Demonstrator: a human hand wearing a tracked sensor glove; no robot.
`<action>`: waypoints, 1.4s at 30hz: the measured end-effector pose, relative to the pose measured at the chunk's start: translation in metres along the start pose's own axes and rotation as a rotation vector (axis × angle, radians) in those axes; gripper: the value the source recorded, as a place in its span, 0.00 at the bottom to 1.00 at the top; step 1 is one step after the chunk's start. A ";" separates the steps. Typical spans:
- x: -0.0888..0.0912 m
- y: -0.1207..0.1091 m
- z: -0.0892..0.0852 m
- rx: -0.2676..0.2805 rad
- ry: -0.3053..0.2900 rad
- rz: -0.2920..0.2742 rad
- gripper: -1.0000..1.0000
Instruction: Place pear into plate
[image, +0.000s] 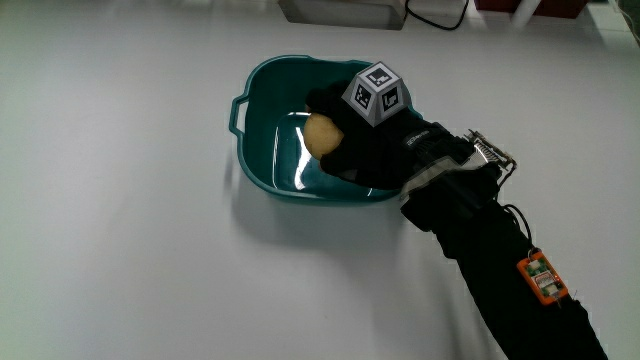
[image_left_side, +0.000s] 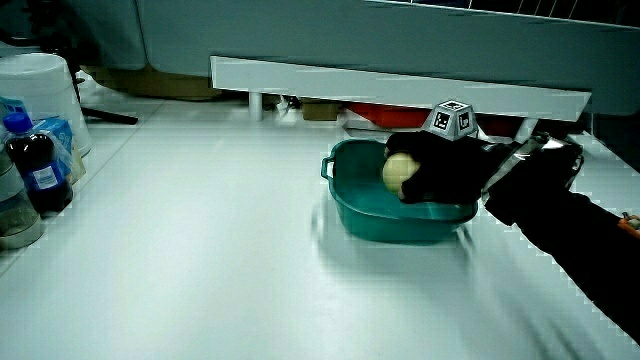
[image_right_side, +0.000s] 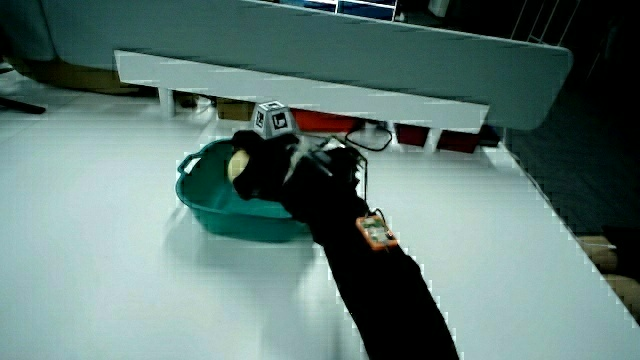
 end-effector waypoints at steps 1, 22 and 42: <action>0.000 0.000 -0.001 0.006 -0.011 -0.006 0.50; -0.001 0.036 -0.053 -0.103 -0.061 -0.118 0.50; 0.004 0.039 -0.069 -0.131 -0.036 -0.140 0.42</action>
